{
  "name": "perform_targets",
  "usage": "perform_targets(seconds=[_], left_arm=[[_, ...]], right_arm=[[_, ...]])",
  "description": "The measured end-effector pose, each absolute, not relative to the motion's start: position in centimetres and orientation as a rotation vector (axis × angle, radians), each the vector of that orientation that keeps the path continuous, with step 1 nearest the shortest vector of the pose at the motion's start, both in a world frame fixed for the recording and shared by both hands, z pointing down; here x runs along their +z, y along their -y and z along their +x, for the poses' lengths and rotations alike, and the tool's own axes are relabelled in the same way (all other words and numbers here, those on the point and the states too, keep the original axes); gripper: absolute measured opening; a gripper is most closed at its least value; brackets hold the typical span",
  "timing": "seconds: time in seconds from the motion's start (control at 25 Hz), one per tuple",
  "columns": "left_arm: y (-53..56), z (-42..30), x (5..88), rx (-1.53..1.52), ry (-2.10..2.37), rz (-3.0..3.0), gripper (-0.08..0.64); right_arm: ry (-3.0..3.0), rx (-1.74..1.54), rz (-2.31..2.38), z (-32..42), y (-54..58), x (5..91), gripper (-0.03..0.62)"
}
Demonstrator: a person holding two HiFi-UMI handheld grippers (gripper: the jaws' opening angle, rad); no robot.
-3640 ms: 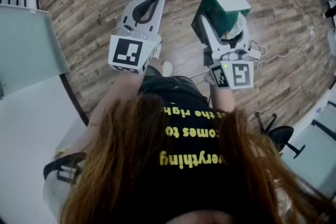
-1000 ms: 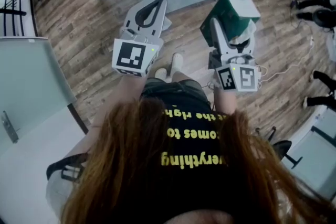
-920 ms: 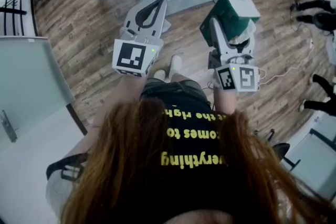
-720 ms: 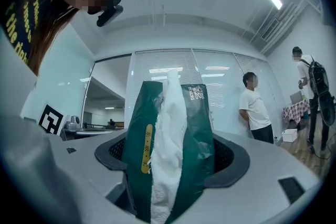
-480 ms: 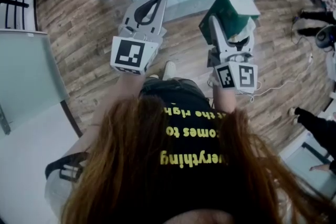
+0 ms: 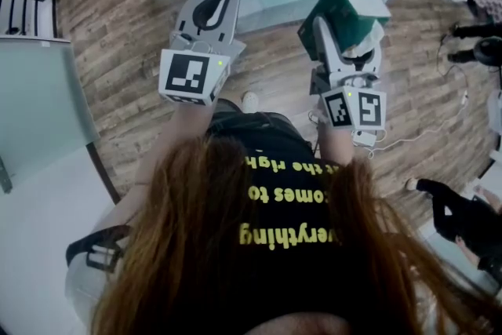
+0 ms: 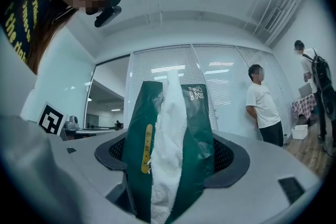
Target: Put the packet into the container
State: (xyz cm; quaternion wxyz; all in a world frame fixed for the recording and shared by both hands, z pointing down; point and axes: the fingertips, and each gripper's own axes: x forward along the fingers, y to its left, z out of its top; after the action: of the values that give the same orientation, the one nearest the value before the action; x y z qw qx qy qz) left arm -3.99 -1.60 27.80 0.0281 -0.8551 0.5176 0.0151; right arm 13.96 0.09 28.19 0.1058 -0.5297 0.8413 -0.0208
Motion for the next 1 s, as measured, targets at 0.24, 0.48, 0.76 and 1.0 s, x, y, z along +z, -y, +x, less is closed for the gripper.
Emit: perform_targets(seconds=[0.24,0.48,0.76,1.0], left_arm=[[4.1,-4.9,28.8,0.022,-1.606,-2.649,0.002],[5.9,-3.9,29.3,0.006,-1.555,-2.693,0.002],[9.5,-3.0,28.2,0.051,-1.476,-2.706,0.002],[13.3,-4.6,28.1,0.068,-1.433,-2.729,0.002]], right_arm=[[-2.460,-0.082,-1.588,13.7,1.9,29.1,0.379],[-2.438,-0.061,-1.648,14.5,2.8,29.5,0.379],[-2.405,-0.027,-1.698,14.8,5.6,28.6,0.379],[-2.384,0.000,-1.732,12.9,8.9,28.0,0.379]])
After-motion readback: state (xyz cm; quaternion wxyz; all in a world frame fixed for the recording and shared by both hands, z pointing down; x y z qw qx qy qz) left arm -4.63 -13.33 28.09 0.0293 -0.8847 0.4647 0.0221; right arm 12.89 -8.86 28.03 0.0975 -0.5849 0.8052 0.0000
